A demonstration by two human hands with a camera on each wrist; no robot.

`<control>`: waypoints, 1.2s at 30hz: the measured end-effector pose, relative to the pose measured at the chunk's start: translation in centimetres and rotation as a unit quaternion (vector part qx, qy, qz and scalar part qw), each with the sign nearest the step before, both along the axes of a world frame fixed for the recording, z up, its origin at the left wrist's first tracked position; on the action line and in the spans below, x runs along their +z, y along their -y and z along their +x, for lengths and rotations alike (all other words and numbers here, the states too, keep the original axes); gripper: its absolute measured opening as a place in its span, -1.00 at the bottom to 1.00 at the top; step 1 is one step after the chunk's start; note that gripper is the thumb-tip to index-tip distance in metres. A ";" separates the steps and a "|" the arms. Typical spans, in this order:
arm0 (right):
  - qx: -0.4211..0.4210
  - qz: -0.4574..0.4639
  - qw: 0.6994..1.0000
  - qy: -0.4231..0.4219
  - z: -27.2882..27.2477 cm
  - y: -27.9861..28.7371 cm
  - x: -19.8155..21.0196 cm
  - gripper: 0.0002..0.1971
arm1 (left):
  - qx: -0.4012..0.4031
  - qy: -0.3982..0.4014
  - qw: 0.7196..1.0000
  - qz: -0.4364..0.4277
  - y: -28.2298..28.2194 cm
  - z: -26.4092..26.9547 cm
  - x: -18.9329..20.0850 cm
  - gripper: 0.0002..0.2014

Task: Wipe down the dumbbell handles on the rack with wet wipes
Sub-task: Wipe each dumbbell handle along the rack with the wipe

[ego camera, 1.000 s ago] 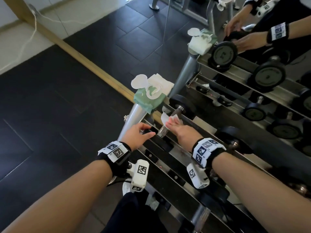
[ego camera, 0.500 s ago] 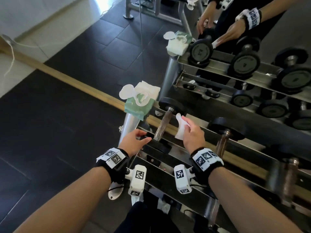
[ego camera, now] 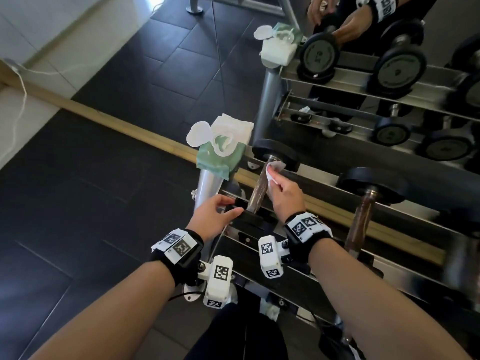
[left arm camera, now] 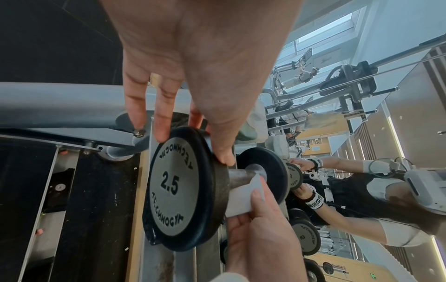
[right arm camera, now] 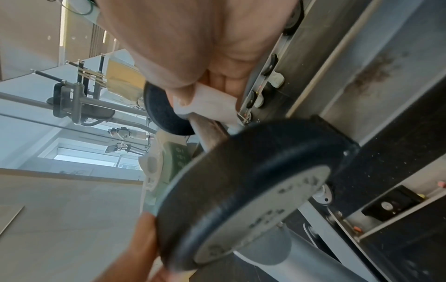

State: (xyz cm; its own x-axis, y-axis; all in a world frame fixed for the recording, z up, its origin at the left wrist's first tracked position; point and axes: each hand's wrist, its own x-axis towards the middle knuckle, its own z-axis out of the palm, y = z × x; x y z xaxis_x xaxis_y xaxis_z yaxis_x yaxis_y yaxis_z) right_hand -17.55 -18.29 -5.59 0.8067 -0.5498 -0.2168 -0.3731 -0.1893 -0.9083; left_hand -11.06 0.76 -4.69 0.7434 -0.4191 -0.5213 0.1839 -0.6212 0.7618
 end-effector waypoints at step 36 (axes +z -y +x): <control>0.090 -0.096 0.990 -0.042 -0.6 1.0 0.0 -0.59 | 0.039 -0.041 0.994 -0.095 -0.5 0.0 -1.2 -0.71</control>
State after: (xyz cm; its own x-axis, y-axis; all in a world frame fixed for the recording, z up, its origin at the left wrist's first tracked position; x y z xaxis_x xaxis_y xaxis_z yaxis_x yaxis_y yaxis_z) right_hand -18.13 -19.31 -5.56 0.8792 -0.4355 -0.1932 -0.3903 -0.4260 -0.8162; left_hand -11.06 1.22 -5.91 0.7357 -0.4590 -0.4981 0.2918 -0.4489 0.8446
